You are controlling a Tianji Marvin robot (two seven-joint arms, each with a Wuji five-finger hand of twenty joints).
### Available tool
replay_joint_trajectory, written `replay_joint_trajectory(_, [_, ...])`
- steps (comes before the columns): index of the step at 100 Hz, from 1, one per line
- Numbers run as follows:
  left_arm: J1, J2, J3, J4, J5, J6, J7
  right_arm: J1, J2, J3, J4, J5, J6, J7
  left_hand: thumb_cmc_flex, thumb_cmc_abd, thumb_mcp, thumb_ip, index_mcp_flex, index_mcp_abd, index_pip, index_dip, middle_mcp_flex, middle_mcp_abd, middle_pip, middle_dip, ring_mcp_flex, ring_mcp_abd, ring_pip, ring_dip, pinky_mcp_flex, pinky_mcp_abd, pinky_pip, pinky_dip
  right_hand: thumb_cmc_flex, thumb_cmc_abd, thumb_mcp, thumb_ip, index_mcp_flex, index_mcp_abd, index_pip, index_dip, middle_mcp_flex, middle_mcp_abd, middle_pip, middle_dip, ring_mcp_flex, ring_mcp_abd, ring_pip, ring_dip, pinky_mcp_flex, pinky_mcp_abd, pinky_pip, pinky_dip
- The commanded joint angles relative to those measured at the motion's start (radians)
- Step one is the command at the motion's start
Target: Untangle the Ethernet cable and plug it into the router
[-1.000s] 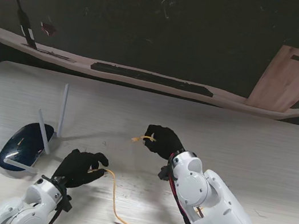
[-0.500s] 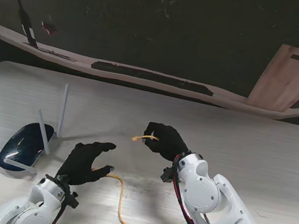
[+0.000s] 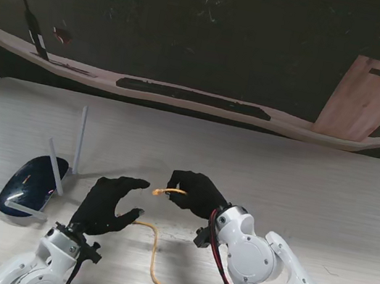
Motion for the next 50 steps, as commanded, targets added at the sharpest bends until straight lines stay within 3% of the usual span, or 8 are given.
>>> replay_joint_trajectory(1, [-0.007,-0.001,0.009,0.002,0.037,0.016,-0.005,-0.014,-0.005,-0.012,-0.013,0.026,0.019,0.028,-0.014,-0.023,0.038,-0.024,-0.003,0.008,-0.019,0.001,-0.031,0.014,-0.028,-0.018,0.006,-0.051,-0.026,-0.023,-0.006,-0.055,-0.026,-0.024,0.019,0.001,0.009,-0.012,0.016,-0.004,0.022,0.003,0.125,0.164,0.112,0.004,0.000,-0.022,0.085,0.021,0.038,-0.196,0.228,0.015])
replay_joint_trajectory(17, [-0.017,-0.002,0.023,0.019,0.070,0.018,0.042,-0.013,-0.008,-0.029,-0.017,0.099,0.059,0.055,0.003,-0.054,0.082,-0.024,0.040,-0.027,0.025,0.022,0.057,0.010,-0.008,-0.014,0.086,-0.054,0.001,-0.037,0.051,-0.061,0.002,-0.014,0.022,-0.003,0.008,-0.012,0.020,0.002,0.021,0.004,0.124,0.168,0.109,0.005,0.000,-0.020,0.085,0.021,0.037,-0.194,0.228,0.014])
replay_joint_trajectory(30, [-0.025,-0.004,0.031,0.032,0.083,0.014,0.077,-0.009,-0.011,-0.039,-0.014,0.132,0.077,0.062,0.032,-0.055,0.102,-0.027,0.118,-0.039,0.111,0.065,0.207,-0.002,0.048,0.011,0.203,-0.039,0.070,-0.031,0.124,-0.059,0.068,0.018,0.024,-0.003,0.007,-0.011,0.023,0.004,0.020,0.006,0.124,0.170,0.107,0.006,0.000,-0.017,0.084,0.020,0.037,-0.192,0.228,0.012])
replay_joint_trajectory(50, [-0.029,-0.006,0.039,0.037,0.076,0.028,0.078,-0.010,-0.014,-0.038,-0.017,0.174,0.101,0.069,0.051,-0.051,0.094,-0.026,0.144,-0.031,0.162,0.093,0.255,-0.005,0.071,0.022,0.233,-0.031,0.093,-0.031,0.118,-0.058,0.067,0.020,0.024,-0.002,0.005,-0.010,0.023,0.004,0.018,0.007,0.122,0.174,0.104,0.007,0.000,-0.016,0.083,0.020,0.037,-0.190,0.228,0.011])
